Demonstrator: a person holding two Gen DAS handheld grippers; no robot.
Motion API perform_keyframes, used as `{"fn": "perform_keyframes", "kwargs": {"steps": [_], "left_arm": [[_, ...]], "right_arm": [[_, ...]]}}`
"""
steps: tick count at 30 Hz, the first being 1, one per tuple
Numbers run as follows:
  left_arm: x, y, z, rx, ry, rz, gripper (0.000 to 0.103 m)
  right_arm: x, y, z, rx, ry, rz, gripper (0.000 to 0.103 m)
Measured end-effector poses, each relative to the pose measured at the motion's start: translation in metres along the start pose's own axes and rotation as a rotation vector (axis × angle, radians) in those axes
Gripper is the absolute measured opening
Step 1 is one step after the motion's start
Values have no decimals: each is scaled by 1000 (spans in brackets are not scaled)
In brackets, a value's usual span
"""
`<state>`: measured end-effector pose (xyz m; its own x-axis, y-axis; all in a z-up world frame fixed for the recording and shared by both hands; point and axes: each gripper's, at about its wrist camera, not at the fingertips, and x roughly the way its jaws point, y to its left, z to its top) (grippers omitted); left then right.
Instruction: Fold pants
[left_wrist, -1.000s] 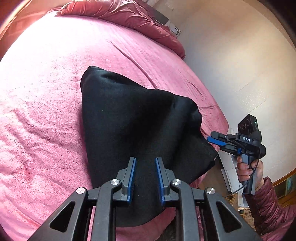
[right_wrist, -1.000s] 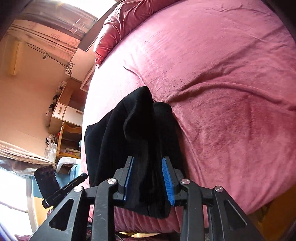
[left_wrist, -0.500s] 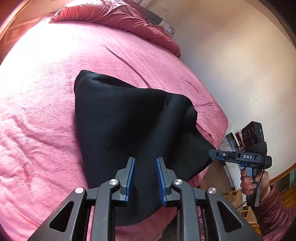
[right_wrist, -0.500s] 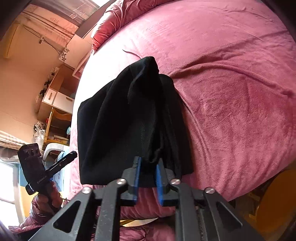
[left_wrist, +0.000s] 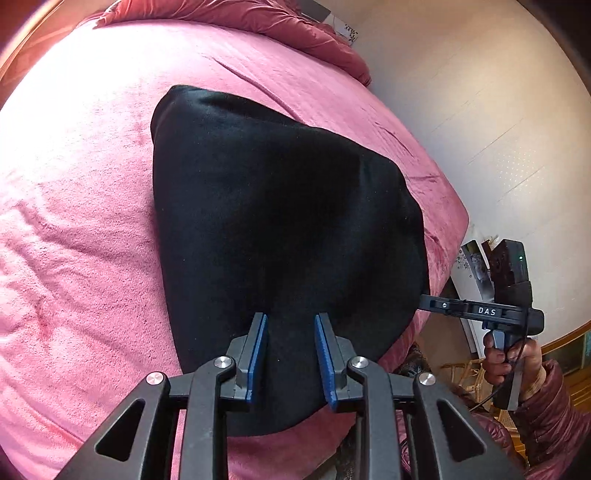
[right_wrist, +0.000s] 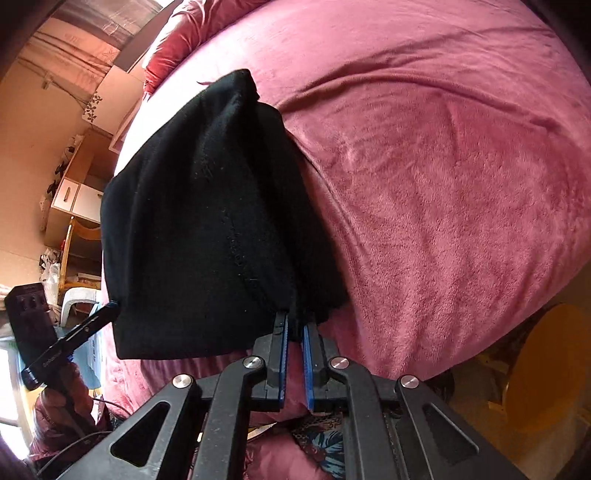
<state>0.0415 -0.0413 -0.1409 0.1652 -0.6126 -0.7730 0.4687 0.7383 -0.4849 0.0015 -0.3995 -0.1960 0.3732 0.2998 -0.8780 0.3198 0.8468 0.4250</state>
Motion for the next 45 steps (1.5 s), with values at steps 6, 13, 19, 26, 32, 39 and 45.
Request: {"fn": "perform_keyframes", "kwargs": {"steps": [6,13,19,26,32,39,45], "left_arm": [[-19,-6,28,13,-121,13,30],[-18,-14,65,30,-190,167,31],[-10,-15,74,37,-219,287,31],[-1,-15,78,86,-228,342,32],[12,-10,87,76,-201,347,32],[29,-7,93,78,-177,362,32],[40,-1,97,70,-160,362,32]], "right_arm": [[-21,9,2,-46,-1,-15,17],[-73,52,29,-171,-171,-36,23],[-48,109,59,-303,-182,-61,30],[-15,115,85,-295,-161,-119,30],[2,99,103,-230,-139,-181,30],[14,89,111,-201,-130,-206,30],[20,82,114,-186,-123,-213,30]]}}
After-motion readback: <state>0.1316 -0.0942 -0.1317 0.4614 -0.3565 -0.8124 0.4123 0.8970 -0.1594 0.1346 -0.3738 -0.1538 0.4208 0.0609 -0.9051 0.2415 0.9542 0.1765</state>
